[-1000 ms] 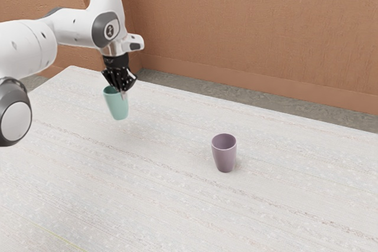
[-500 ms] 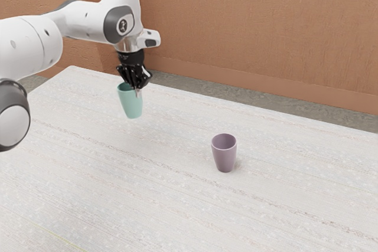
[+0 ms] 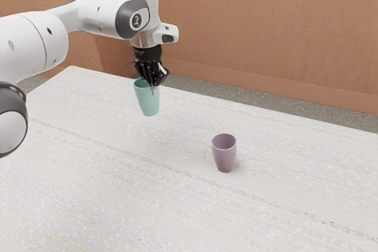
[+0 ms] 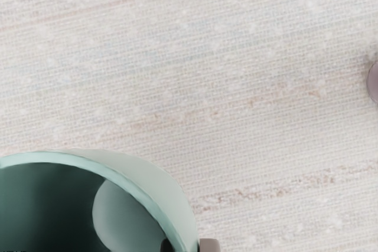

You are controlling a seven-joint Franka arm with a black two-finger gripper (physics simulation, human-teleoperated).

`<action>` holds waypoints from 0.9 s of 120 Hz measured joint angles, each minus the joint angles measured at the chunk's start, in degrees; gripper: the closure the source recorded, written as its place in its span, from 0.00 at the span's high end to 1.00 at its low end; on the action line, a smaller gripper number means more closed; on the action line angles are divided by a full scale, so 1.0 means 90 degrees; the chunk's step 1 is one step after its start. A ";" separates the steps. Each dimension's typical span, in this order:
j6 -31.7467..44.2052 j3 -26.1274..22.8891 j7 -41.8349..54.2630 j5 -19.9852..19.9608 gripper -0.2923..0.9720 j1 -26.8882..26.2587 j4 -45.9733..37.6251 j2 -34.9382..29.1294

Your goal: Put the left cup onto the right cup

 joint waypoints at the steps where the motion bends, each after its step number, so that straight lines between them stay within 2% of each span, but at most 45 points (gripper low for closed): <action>1: -0.0005 0.0000 0.0000 0.0000 0.15 -0.0013 0.0003 -0.0001; 65: -0.0136 -0.0006 0.0005 0.0057 0.15 -0.0641 0.0247 0.0085; 108: -0.0270 -0.0014 0.0006 0.0045 0.15 -0.1035 0.0718 0.0404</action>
